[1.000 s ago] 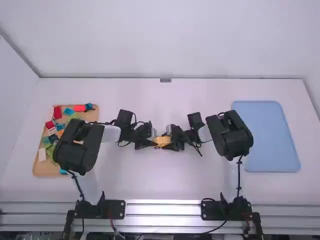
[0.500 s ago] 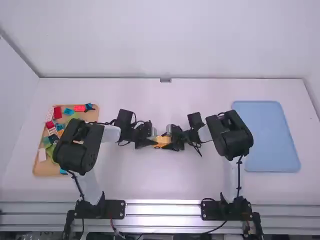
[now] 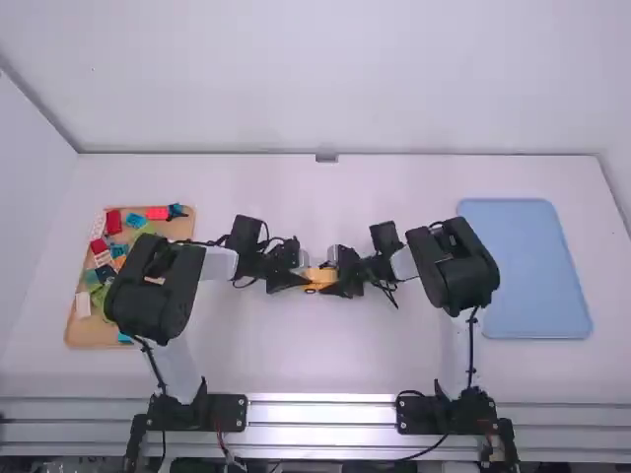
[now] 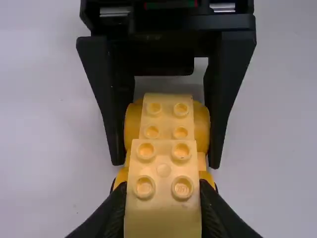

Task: Assemble lego blocks to make yellow taxi

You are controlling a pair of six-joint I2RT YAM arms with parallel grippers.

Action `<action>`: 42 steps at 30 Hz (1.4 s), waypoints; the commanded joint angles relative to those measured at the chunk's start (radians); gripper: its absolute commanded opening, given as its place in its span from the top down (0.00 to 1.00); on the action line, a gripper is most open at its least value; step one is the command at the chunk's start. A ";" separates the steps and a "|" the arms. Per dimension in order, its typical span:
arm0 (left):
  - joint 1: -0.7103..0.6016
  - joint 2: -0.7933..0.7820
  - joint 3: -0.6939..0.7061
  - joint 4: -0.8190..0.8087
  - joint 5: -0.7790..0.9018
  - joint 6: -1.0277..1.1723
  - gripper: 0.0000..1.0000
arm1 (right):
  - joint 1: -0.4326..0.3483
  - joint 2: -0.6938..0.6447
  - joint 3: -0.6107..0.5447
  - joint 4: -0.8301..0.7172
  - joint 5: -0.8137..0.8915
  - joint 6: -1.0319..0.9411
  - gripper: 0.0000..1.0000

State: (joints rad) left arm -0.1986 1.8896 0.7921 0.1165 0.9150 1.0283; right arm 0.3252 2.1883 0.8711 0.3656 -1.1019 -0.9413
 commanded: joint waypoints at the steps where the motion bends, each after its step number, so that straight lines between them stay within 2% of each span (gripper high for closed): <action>1: -0.005 0.012 0.002 -0.006 0.027 -0.007 0.75 | 0.002 0.012 -0.001 -0.012 0.025 0.019 0.49; 17: -0.005 0.012 0.002 -0.021 0.010 -0.007 0.75 | 0.002 0.012 -0.001 -0.012 0.025 0.019 0.48; 24: -0.005 0.012 0.002 -0.014 0.009 -0.007 0.43 | 0.002 0.012 -0.001 -0.015 0.025 0.020 0.47; 26: -0.003 0.012 0.002 -0.006 0.008 -0.015 0.24 | 0.002 0.012 -0.001 -0.015 0.025 0.020 0.47; 27: -0.005 0.012 0.002 -0.003 0.008 -0.014 0.18 | 0.002 0.012 -0.001 -0.016 0.024 0.020 0.47; 33: -0.005 0.010 0.002 0.010 0.011 -0.015 0.21 | 0.003 0.012 -0.001 -0.021 0.025 0.019 0.47; 39: -0.001 0.010 0.007 0.035 0.013 -0.056 0.37 | 0.003 0.012 -0.001 -0.036 0.025 0.009 0.47; 42: -0.007 0.010 0.026 -0.002 0.039 -0.052 0.49 | 0.003 0.012 -0.001 -0.034 0.025 0.009 0.46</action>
State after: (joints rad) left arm -0.1986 1.8896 0.7925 0.1280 0.9161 0.9863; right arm 0.3252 2.1883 0.8711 0.3447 -1.1152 -0.9455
